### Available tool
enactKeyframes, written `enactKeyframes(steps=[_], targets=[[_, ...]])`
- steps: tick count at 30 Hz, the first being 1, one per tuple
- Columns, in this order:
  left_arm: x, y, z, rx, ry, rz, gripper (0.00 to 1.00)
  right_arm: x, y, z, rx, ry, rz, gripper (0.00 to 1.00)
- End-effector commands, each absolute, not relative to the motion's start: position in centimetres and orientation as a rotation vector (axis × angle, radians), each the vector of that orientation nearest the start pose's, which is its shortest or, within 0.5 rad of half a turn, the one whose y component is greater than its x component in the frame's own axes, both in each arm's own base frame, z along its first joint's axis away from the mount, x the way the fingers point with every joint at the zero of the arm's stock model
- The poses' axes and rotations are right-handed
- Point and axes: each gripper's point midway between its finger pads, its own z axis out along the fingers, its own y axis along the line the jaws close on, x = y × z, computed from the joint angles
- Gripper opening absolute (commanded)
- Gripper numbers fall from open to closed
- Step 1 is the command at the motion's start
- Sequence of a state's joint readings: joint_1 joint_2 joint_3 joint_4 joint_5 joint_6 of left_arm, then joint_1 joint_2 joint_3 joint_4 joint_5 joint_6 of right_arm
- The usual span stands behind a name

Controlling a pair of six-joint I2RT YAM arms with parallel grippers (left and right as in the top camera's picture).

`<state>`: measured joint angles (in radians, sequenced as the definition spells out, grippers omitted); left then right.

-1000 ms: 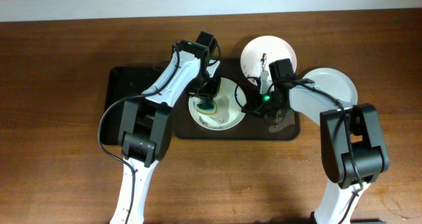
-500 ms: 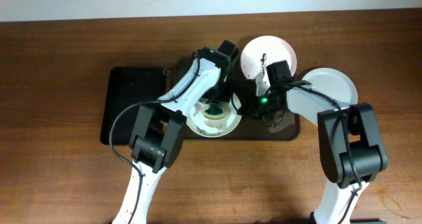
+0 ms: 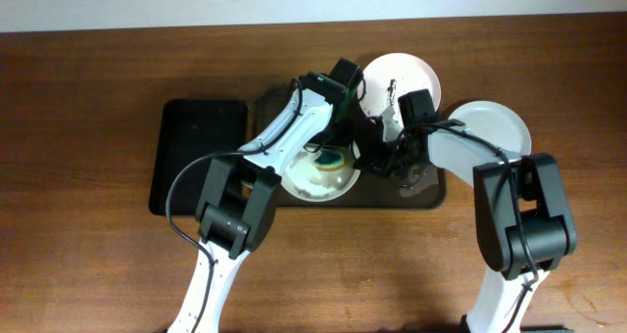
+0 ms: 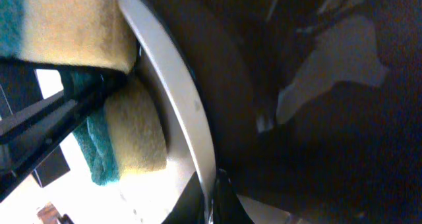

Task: Clean dirty plates on tray and stack at the side
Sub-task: 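Scrub the held front plate with the sponge in the left gripper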

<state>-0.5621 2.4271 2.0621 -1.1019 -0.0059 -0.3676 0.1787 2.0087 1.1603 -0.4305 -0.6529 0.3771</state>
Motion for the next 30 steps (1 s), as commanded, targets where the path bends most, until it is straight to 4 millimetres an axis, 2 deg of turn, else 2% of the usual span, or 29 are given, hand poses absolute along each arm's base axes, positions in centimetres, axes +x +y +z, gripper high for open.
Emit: enactKeyframes(steps=[1, 2, 3, 5, 6, 7, 8, 9, 10, 11, 13, 14, 16, 18, 19, 20, 21, 22, 23, 28, 30], targets=[[40.8, -19.2, -0.5, 0.209, 3.124, 0.328, 0.00, 36.4, 17.6, 0.0, 0.111, 2.892, 1.066, 0.04], [42.1, -16.2, 0.2, 0.067, 3.039, 0.525, 0.00, 36.4, 17.6, 0.0, 0.112, 2.892, 1.067, 0.04], [42.9, -14.7, 0.6, 0.005, 2.992, 0.601, 0.00, 36.4, 17.6, 0.0, 0.113, 2.894, 1.065, 0.04], [44.2, -12.3, 1.2, -0.088, 2.966, 0.629, 0.00, 36.1, 16.5, -0.8, 0.144, 2.939, 0.962, 0.04], [44.9, -11.9, 1.8, -0.086, 2.982, 0.570, 0.00, 36.0, 16.0, -1.2, 0.155, 2.955, 0.912, 0.04], [45.3, -13.8, 2.2, 0.112, 3.052, 0.363, 0.00, 36.0, 16.0, -1.2, 0.156, 2.955, 0.907, 0.04], [45.0, -17.4, 2.8, 0.395, 3.079, 0.061, 0.00, 36.1, 16.0, -1.2, 0.154, 2.953, 0.907, 0.04], [44.1, -19.8, 2.9, 0.577, 3.073, -0.115, 0.00, 36.1, 16.0, -1.2, 0.154, 2.953, 0.907, 0.04], [43.0, -21.5, 2.8, 0.716, 3.065, -0.198, 0.00, 36.1, 16.0, -1.2, 0.154, 2.953, 0.907, 0.04], [42.2, -22.6, 2.5, 0.795, 3.058, -0.199, 0.00, 36.0, 16.0, -1.2, 0.155, 2.954, 0.908, 0.04], [40.9, -24.6, 0.4, 0.878, 3.074, -0.189, 0.00, 36.0, 16.0, -1.2, 0.155, 2.956, 0.908, 0.04], [39.4, -25.8, -1.5, 0.930, 3.112, -0.213, 0.00, 36.0, 16.0, -1.2, 0.155, 2.957, 0.908, 0.04], [38.0, -27.4, -2.5, 0.984, 3.132, -0.318, 0.00, 36.0, 16.0, -1.2, 0.156, 2.956, 0.908, 0.04], [37.7, -27.6, -3.0, 0.968, 3.149, -0.257, 0.00, 36.0, 16.0, -1.2, 0.156, 2.956, 0.908, 0.04], [38.0, -26.9, -3.3, 0.913, 3.162, -0.147, 0.00, 36.0, 16.0, -1.2, 0.156, 2.956, 0.908, 0.04], [38.5, -25.5, -3.8, 0.911, 3.147, 0.043, 0.00, 36.0, 16.0, -1.2, 0.156, 2.956, 0.909, 0.04], [38.8, -24.7, -4.2, 0.913, 3.136, 0.147, 0.00, 36.0, 16.0, -1.2, 0.156, 2.956, 0.908, 0.04], [39.3, -23.1, -4.9, 0.893, 3.097, 0.390, 0.00, 36.0, 16.0, -1.2, 0.156, 2.957, 0.908, 0.04], [39.2, -22.7, -5.5, 0.916, 3.083, 0.469, 0.00, 35.9, 16.0, -1.2, 0.156, 2.958, 0.908, 0.04], [38.8, -22.9, -6.0, 0.945, 3.076, 0.506, 0.00, 36.0, 16.0, -1.2, 0.155, 2.957, 0.909, 0.04], [39.1, -22.6, -5.4, 0.896, 3.117, 0.445, 0.00, 36.0, 16.0, -1.2, 0.155, 2.957, 0.908, 0.04]])
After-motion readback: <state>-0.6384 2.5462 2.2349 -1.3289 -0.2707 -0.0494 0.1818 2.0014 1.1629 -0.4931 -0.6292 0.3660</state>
